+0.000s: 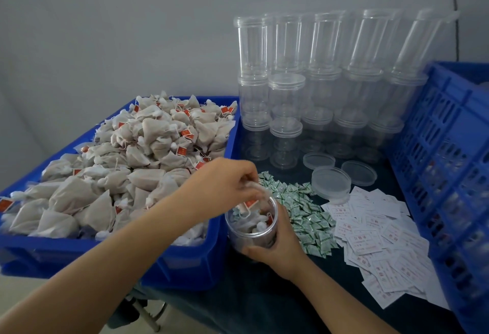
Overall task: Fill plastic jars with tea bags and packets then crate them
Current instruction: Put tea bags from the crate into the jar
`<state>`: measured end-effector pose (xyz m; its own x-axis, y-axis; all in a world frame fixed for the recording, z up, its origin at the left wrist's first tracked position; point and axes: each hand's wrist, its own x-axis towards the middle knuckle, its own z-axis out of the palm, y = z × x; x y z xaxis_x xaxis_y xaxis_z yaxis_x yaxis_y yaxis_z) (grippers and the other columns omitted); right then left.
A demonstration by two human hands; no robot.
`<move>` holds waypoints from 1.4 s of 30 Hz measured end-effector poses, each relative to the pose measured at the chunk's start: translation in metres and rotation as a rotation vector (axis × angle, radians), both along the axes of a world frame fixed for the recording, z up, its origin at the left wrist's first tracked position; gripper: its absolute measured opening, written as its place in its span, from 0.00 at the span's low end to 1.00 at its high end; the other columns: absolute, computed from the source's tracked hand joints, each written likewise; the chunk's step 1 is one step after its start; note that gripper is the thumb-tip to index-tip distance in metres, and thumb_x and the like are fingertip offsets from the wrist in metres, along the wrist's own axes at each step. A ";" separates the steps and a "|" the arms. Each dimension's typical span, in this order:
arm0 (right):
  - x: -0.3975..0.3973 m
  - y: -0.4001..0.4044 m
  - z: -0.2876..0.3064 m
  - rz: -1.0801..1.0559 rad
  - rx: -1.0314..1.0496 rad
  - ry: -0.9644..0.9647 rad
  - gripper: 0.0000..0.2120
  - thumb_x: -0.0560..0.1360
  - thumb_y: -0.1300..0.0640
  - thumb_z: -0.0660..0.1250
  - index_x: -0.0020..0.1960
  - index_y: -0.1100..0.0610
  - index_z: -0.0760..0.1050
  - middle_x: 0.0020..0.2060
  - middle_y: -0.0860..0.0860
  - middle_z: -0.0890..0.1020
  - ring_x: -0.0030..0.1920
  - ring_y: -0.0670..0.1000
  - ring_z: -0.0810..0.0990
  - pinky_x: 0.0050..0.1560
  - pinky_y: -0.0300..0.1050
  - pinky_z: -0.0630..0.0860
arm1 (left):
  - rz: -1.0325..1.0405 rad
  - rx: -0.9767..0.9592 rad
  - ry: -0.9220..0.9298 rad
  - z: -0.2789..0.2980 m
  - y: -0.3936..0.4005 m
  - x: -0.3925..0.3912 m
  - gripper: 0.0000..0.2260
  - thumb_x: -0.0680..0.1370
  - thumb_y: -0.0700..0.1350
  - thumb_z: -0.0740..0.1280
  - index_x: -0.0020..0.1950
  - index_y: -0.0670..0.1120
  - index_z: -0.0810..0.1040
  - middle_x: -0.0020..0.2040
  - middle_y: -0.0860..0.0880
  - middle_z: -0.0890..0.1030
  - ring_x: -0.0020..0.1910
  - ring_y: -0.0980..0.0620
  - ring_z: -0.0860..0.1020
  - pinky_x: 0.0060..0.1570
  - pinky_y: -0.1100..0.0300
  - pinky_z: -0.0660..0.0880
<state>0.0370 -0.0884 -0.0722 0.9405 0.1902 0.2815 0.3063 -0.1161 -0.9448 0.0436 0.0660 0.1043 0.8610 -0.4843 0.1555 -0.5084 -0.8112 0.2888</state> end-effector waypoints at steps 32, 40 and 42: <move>0.005 0.000 -0.009 -0.007 -0.006 0.053 0.49 0.56 0.47 0.85 0.70 0.35 0.63 0.66 0.51 0.73 0.64 0.49 0.78 0.60 0.56 0.79 | -0.250 0.544 0.389 -0.031 -0.042 0.016 0.13 0.82 0.44 0.57 0.57 0.39 0.78 0.53 0.43 0.79 0.44 0.53 0.70 0.44 0.64 0.63; 0.002 -0.001 -0.004 0.008 0.016 0.003 0.46 0.58 0.47 0.82 0.70 0.39 0.64 0.64 0.50 0.72 0.62 0.44 0.77 0.56 0.40 0.77 | -0.313 0.228 0.180 -0.018 -0.019 0.020 0.09 0.81 0.47 0.60 0.52 0.46 0.79 0.42 0.54 0.79 0.39 0.59 0.75 0.42 0.69 0.70; 0.001 -0.001 -0.003 -0.001 -0.001 -0.006 0.45 0.57 0.46 0.82 0.67 0.34 0.64 0.61 0.45 0.71 0.60 0.41 0.77 0.54 0.36 0.76 | -0.280 0.063 0.143 -0.009 -0.003 0.026 0.06 0.80 0.47 0.62 0.51 0.49 0.78 0.39 0.60 0.77 0.38 0.66 0.76 0.42 0.74 0.71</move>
